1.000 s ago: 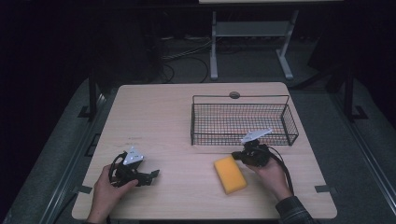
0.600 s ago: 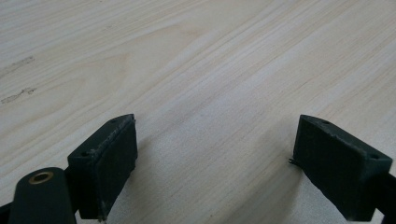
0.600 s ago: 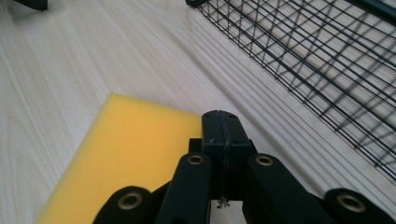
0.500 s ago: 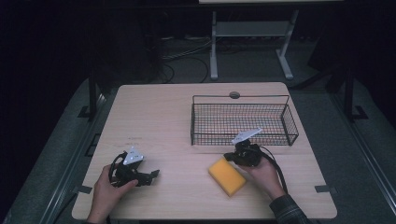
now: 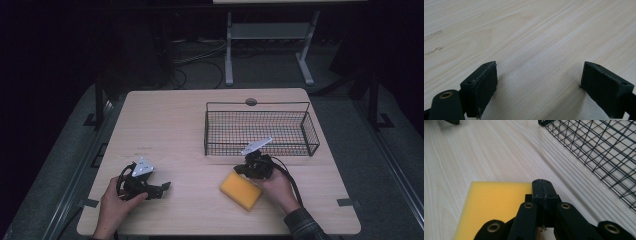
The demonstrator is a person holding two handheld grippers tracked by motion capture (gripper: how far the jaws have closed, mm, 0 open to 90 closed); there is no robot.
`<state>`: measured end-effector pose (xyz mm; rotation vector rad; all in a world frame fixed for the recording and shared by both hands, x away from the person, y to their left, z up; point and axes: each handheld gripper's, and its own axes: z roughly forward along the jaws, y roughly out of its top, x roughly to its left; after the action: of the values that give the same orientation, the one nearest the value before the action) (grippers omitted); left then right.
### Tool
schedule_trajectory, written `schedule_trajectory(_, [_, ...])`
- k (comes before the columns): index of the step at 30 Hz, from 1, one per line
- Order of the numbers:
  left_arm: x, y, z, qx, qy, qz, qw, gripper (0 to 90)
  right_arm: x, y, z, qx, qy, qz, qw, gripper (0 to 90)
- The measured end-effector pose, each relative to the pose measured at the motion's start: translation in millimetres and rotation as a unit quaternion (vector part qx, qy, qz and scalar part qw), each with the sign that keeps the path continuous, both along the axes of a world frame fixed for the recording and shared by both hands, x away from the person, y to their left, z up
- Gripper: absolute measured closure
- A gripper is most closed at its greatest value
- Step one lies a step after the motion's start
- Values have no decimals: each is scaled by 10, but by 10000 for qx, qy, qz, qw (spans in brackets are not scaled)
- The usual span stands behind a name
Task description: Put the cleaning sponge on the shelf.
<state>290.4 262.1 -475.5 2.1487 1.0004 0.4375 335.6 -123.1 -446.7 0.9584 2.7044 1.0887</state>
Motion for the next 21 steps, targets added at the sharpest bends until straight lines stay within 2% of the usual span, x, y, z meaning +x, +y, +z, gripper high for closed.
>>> schedule_trajectory(8, [0,0,0,0,-1,0,10000,129,2,0,0,-25,28,-12,10000,891])
schedule_trajectory(16, [0,0,0,2,2,-1,10000,129,-2,-91,41,-31,39,-165,9999,789])
schedule_trajectory(20, [0,0,0,-2,-1,0,10000,129,-17,-146,60,-155,-33,-242,9996,693])
schedule_trajectory(21, [0,0,0,-2,-1,0,10000,129,-17,-146,60,-155,-33,-242,9996,693])
